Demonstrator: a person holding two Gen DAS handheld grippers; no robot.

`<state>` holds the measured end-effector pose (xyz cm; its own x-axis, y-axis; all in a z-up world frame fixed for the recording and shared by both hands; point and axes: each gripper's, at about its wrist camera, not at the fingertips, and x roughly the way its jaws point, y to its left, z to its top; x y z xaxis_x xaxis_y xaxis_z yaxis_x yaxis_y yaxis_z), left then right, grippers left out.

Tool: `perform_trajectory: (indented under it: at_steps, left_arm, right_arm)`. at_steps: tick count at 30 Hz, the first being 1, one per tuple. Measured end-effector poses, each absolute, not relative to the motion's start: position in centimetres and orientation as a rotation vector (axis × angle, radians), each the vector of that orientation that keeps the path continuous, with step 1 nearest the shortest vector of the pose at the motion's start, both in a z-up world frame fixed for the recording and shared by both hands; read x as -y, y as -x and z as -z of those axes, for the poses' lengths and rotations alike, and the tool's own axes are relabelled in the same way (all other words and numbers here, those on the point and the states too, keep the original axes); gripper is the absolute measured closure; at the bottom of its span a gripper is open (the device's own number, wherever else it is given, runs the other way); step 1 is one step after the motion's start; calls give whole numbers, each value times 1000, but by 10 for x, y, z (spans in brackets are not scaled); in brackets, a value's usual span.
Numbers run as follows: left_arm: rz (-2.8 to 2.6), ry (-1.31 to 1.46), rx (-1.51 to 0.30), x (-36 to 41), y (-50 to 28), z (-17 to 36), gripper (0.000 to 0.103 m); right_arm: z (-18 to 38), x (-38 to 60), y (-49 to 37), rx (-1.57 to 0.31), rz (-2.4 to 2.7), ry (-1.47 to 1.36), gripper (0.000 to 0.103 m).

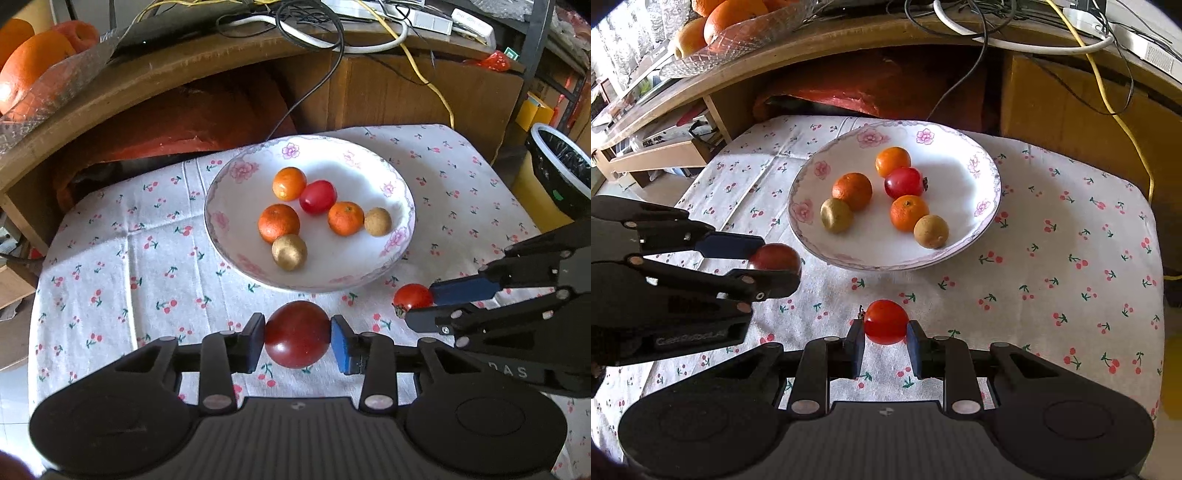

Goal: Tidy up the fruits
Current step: 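Grasp the large dark red tomato with the left tool while the right tool grasps the cherry tomato, then carry the dark red tomato into the bowl with the left tool while the right tool carries the cherry tomato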

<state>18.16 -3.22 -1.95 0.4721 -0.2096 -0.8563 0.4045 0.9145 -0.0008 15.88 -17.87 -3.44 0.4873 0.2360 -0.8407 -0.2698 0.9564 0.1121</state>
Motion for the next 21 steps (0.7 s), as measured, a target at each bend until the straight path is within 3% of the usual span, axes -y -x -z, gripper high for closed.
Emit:
perform_trajectory:
  at_steps: [21]
  left_arm:
    - [329,-357,-1038,35,-162,43,56]
  right_arm:
    - [41,168,-155,-1017,-322,113,83]
